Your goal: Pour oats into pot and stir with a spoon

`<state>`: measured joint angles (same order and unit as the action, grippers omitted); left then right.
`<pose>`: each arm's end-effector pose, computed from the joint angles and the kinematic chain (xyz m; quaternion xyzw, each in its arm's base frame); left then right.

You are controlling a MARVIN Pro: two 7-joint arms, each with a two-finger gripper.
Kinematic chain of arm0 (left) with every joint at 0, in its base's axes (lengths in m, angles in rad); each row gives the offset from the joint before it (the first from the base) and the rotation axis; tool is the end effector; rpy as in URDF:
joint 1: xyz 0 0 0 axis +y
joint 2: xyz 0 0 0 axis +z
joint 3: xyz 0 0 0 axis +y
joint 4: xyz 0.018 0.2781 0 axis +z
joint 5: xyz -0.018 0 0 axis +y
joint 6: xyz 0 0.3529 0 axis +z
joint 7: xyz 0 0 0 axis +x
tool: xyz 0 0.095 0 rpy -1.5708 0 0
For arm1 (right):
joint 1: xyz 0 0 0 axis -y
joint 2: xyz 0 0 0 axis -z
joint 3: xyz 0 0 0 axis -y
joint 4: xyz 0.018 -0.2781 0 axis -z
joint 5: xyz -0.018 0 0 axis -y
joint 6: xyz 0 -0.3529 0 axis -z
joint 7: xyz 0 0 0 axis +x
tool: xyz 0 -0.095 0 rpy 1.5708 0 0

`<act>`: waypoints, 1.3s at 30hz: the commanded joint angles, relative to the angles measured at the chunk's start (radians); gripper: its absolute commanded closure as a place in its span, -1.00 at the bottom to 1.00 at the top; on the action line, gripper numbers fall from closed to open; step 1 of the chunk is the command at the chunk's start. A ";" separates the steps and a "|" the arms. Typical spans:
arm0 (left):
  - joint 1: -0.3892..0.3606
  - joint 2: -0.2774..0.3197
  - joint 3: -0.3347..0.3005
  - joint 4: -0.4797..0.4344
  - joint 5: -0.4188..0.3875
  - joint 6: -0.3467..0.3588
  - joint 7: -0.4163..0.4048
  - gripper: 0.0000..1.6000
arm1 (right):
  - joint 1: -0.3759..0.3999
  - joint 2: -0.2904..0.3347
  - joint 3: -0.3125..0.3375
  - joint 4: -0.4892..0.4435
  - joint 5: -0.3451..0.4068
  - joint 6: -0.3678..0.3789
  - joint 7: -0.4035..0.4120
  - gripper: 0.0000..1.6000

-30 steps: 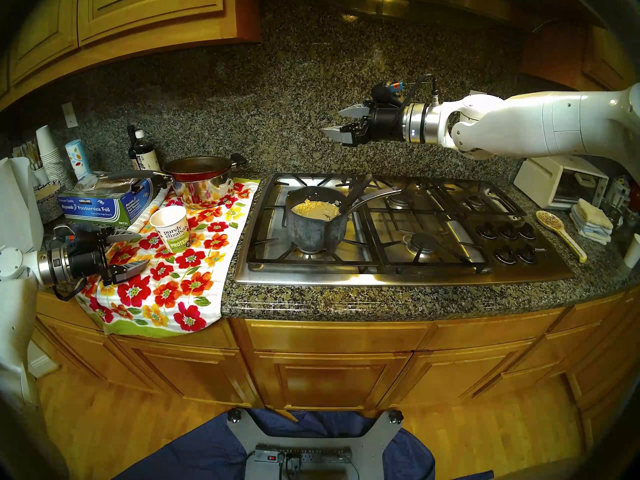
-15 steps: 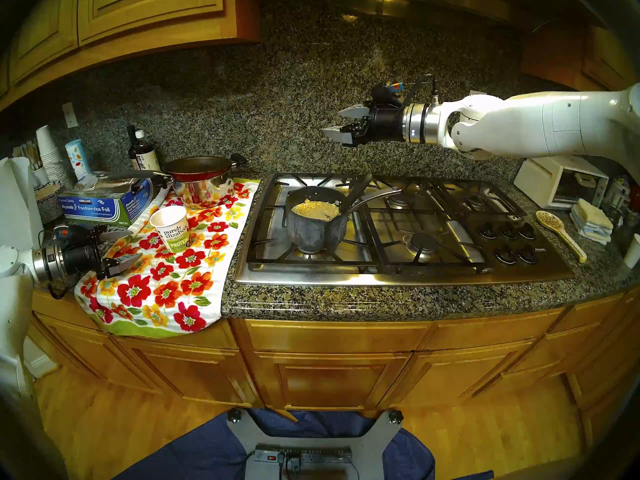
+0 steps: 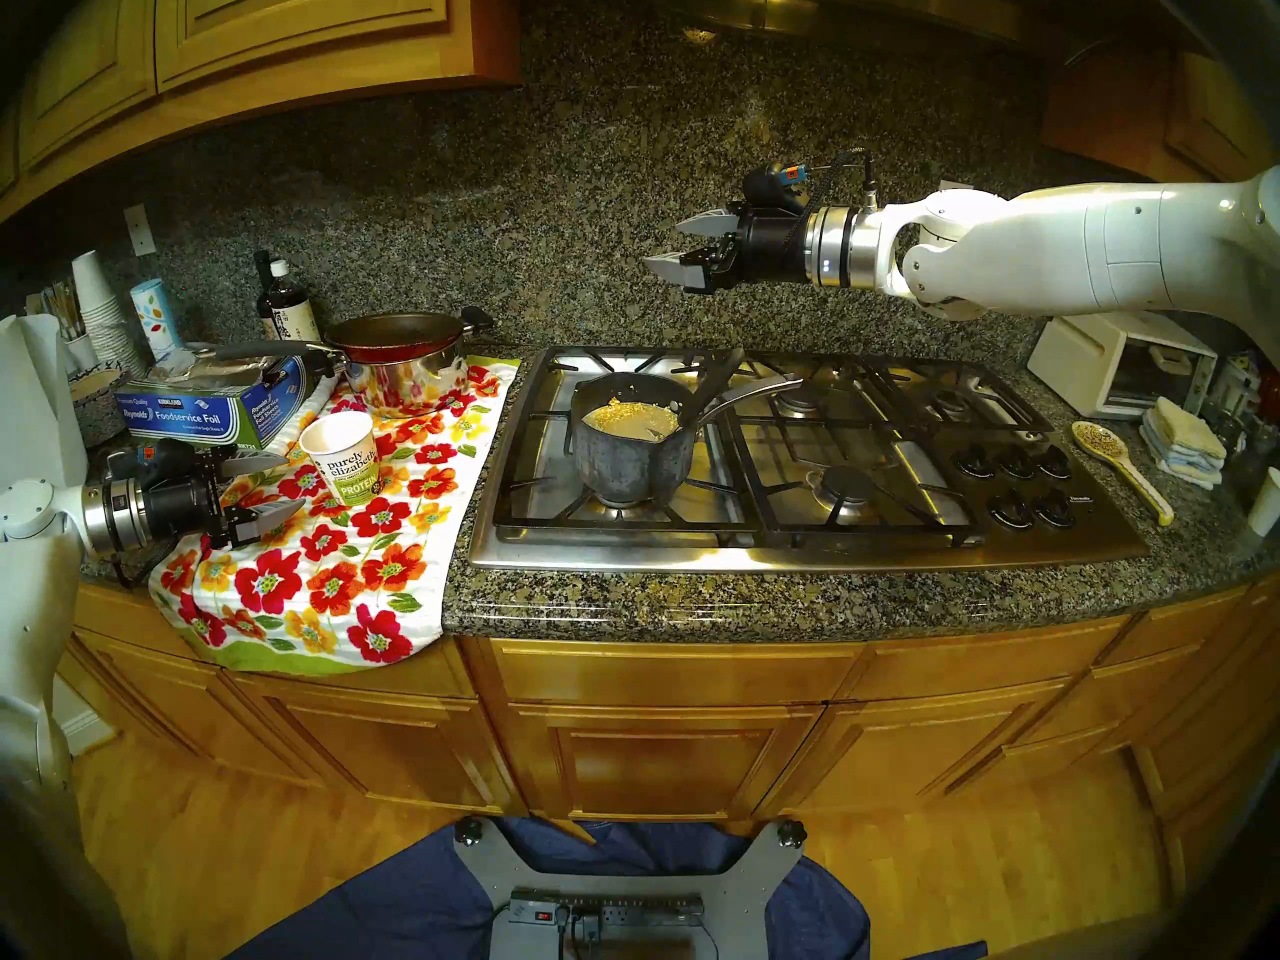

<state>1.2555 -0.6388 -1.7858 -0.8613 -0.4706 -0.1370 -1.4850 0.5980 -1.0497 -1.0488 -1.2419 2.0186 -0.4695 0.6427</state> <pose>0.3990 0.3867 -0.1930 0.7041 -0.3679 0.5732 0.2010 0.5811 0.0270 -0.0133 -0.5986 -0.4611 -0.6082 0.2433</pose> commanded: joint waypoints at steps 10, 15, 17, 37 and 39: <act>-0.092 0.009 0.049 0.011 -0.060 -0.034 0.002 -1.00 | 0.036 -0.002 0.020 0.012 0.004 -0.004 0.001 -1.00; -0.124 -0.001 0.074 0.034 -0.056 -0.059 0.002 -1.00 | 0.036 -0.002 0.020 0.012 0.004 -0.004 0.001 -1.00; -0.129 -0.002 0.078 0.039 -0.056 -0.063 0.002 -1.00 | 0.036 -0.002 0.020 0.012 0.004 -0.004 0.001 -1.00; -0.216 -0.030 0.157 0.084 -0.047 -0.096 0.002 -1.00 | 0.036 -0.002 0.020 0.012 0.004 -0.004 0.001 -1.00; -0.223 -0.031 0.163 0.088 -0.046 -0.098 0.002 -1.00 | 0.036 -0.002 0.020 0.012 0.004 -0.004 0.001 -1.00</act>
<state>1.1055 -0.6690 -1.6259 -0.7761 -0.5023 -0.2331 -1.4851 0.5977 -1.0498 -1.0489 -1.2420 2.0187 -0.4695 0.6428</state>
